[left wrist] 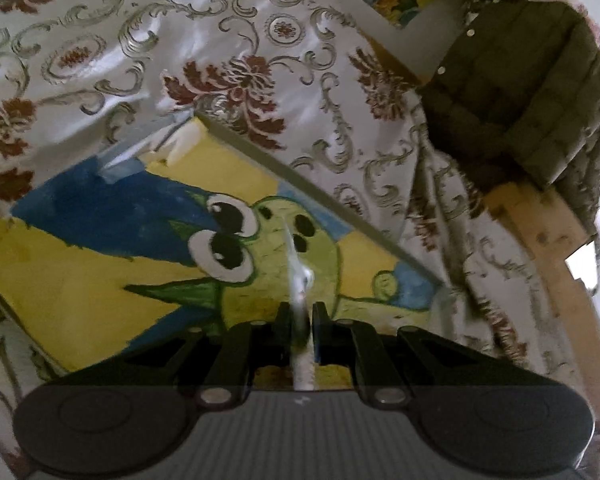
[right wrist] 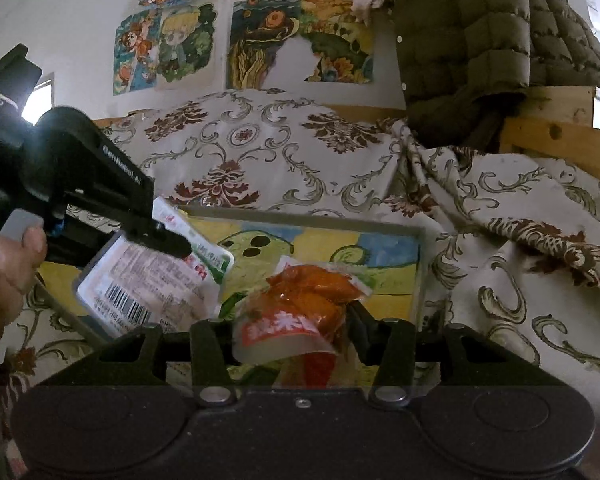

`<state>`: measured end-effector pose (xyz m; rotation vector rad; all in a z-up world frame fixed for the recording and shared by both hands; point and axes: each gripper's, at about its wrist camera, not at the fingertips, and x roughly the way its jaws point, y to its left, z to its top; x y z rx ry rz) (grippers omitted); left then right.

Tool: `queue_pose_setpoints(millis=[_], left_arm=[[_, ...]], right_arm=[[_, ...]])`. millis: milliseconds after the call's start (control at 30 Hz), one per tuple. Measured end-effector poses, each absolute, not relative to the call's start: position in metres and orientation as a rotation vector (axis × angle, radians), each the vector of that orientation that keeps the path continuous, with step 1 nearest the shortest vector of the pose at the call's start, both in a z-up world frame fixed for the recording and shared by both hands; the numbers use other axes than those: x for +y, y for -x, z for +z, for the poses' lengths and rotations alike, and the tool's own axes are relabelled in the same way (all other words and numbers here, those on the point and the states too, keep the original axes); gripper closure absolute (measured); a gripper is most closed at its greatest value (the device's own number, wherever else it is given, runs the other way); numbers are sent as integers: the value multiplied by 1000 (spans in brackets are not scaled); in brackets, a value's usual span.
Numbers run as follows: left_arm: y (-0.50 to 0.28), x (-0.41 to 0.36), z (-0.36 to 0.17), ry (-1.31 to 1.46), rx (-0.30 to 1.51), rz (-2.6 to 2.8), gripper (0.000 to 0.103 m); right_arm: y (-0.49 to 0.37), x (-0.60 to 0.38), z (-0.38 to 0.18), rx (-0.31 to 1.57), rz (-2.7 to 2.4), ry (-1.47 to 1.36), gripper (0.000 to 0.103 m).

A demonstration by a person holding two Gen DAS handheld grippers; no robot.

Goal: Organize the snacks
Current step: 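Carry the white packet and orange bag into the cartoon tray and open both tools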

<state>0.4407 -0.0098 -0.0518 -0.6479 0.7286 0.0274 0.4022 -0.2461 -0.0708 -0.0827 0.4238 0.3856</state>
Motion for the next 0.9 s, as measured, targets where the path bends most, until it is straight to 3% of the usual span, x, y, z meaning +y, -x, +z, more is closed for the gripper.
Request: queue_pose_setpoints(millis=[67, 133, 233, 333, 533, 900], left_arm=[[-441, -14, -51, 589, 741, 60, 83], [-439, -18, -49, 532, 745, 91, 56], [-435, -20, -44, 483, 729, 142, 29], [-426, -19, -38, 448, 698, 168, 16], [-403, -20, -26, 393, 635, 172, 4], [-338, -15, -5, 314, 533, 197, 1]], right_arm=[[-402, -247, -70, 425, 380, 80, 49], [-401, -249, -70, 427, 375, 73, 45], [-399, -252, -67, 421, 368, 61, 30], [-395, -253, -63, 421, 363, 51, 26], [-383, -257, -49, 392, 357, 21, 13], [-347, -268, -7, 343, 337, -50, 2]])
